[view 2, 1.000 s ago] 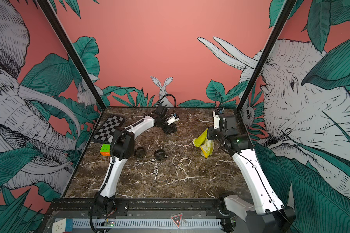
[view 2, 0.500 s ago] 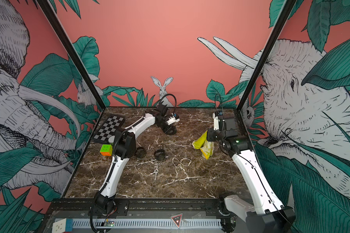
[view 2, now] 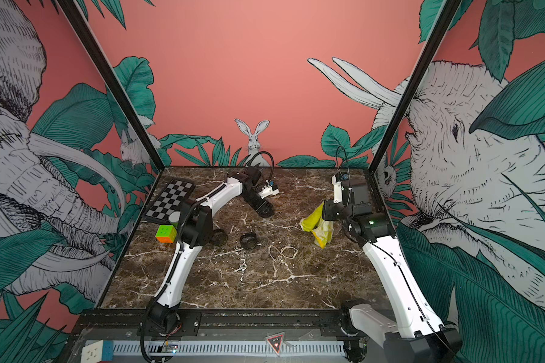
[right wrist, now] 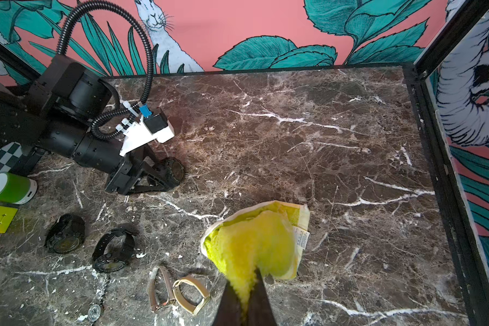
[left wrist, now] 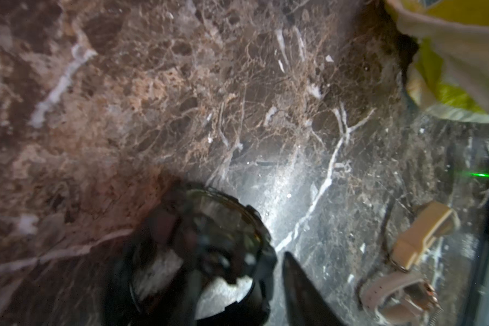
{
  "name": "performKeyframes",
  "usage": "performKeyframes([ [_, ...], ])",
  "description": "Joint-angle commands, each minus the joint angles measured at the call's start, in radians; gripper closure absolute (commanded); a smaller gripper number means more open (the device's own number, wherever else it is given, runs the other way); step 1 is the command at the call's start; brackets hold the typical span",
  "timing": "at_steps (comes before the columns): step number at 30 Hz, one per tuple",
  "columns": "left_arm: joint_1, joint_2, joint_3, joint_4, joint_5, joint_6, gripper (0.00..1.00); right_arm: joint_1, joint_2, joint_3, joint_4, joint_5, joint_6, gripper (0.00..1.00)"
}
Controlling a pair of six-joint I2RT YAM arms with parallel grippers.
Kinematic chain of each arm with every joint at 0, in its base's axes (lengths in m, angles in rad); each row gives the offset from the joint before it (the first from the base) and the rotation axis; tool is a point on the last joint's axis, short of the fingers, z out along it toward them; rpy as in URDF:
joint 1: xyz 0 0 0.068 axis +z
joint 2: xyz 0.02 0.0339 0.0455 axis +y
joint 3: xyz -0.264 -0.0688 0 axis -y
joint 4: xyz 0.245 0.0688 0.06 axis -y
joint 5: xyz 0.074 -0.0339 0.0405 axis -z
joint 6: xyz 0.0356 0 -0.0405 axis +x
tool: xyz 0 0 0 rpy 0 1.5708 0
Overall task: Wipe the watch dial
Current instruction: Place the watch at the center of the board.
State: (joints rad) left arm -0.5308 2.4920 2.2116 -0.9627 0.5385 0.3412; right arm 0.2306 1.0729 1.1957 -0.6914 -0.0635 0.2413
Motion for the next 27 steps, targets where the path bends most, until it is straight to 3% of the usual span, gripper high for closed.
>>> performKeyframes([
  [1, -0.003, -0.063, 0.001, 0.013, -0.044, -0.04, 0.47, -0.003, -0.025, -0.007, 0.032, 0.001, 0.015, 1.0],
  [2, -0.003, -0.05, 0.044, -0.028, 0.005, -0.046, 0.7, -0.002, -0.024, -0.007, 0.029, 0.0, 0.016, 1.0],
  [3, -0.003, -0.054, 0.045, -0.022, 0.047, -0.064, 1.0, -0.004, -0.024, -0.008, 0.027, 0.0, 0.017, 1.0],
  [7, -0.012, -0.068, 0.022, 0.025, 0.055, -0.095, 1.0, -0.004, -0.022, -0.012, 0.03, -0.008, 0.018, 1.0],
  [10, -0.017, -0.085, 0.012, 0.035, 0.075, -0.089, 0.69, -0.004, -0.032, -0.017, 0.028, -0.01, 0.02, 1.0],
  [15, -0.025, -0.157, -0.084, 0.127, 0.004, -0.077, 0.52, -0.004, -0.048, -0.025, 0.02, 0.004, 0.018, 1.0],
  [21, -0.025, -0.278, -0.239, 0.253, -0.027, -0.07, 0.5, -0.003, -0.057, -0.035, 0.015, 0.003, 0.021, 1.0],
  [27, -0.025, -0.439, -0.415, 0.259, -0.068, -0.05, 0.5, -0.003, -0.067, -0.039, 0.013, -0.01, 0.024, 1.0],
])
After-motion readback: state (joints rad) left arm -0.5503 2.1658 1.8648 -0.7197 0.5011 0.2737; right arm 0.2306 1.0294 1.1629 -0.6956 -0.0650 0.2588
